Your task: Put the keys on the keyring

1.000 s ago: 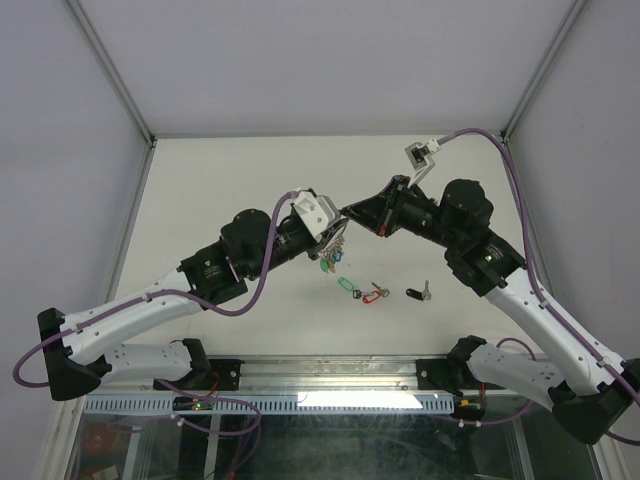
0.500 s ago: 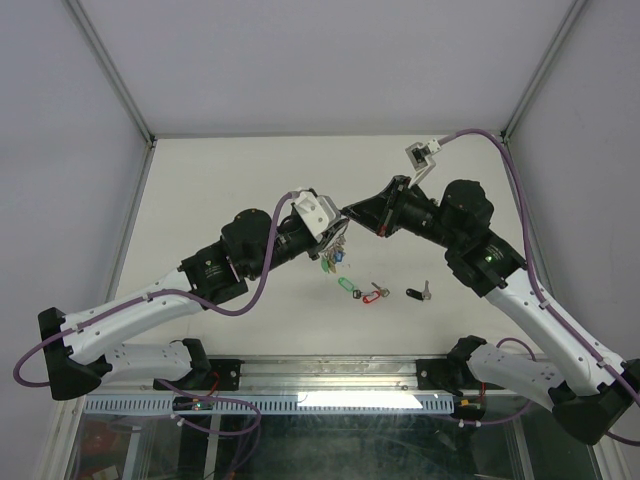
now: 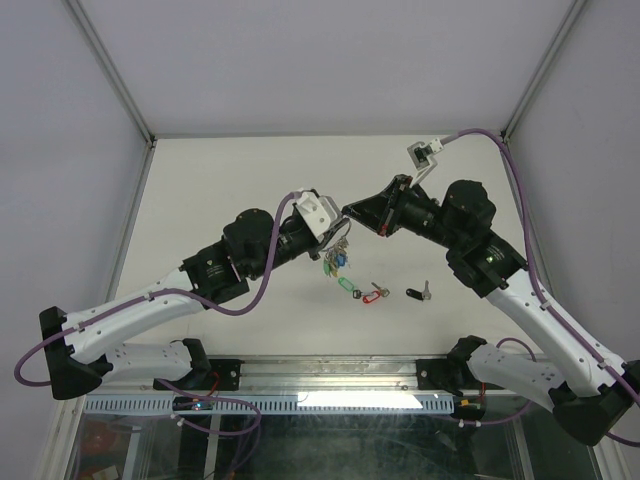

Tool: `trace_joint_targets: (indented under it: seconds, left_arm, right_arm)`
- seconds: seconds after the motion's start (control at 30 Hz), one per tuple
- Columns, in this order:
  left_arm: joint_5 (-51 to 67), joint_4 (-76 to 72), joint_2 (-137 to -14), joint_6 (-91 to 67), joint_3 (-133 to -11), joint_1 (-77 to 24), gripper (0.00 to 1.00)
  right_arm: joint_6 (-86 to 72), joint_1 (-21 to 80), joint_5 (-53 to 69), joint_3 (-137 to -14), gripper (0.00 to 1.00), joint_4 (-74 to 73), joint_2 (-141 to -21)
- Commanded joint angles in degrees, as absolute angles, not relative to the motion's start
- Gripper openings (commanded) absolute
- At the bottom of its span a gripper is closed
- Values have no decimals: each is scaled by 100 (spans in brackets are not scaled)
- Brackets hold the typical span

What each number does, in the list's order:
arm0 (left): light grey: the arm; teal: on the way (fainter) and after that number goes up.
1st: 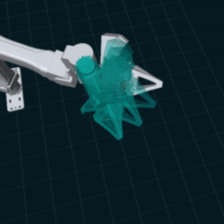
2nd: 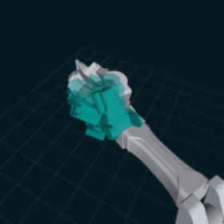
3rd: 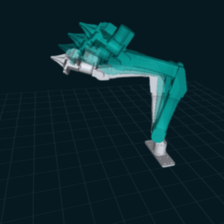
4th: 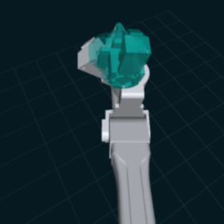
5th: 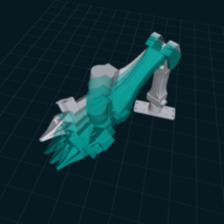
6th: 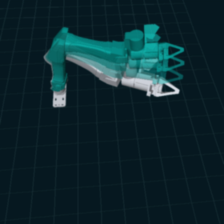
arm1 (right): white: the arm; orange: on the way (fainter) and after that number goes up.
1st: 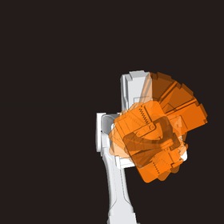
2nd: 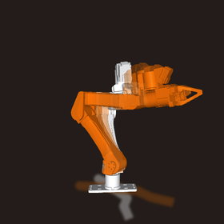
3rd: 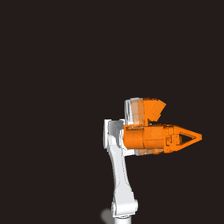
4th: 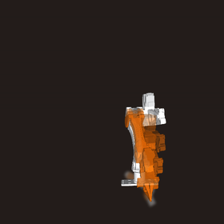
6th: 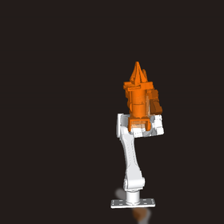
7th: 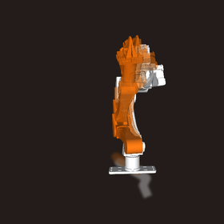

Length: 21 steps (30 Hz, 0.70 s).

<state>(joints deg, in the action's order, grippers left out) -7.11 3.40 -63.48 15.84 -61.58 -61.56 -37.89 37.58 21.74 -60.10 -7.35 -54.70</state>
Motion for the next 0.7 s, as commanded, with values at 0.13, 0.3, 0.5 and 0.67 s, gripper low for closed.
trace_joint_targets:
  seconds: [0.13, 0.3, 0.5, 0.67]
  left_arm:
    - [-667, 82, -6276, 1578, -6423, -6231, 0]
    - [-863, 147, -6376, 1542, -6520, -6231, 0]
    - [-942, 184, -6376, 1881, -6411, -6231, 0]
    - [-946, 14, -6214, 2338, -6097, -6231, 0]
  right_arm:
    - [-3874, 3731, 2197, -6039, 0, -202, -5354]
    - [-3779, 3729, 2063, -6013, 0, -225, -5279]
    - [-3417, 3727, 1452, -5914, 26, -232, -4919]
    - [-3006, 3728, 585, -5639, 34, -159, -4437]
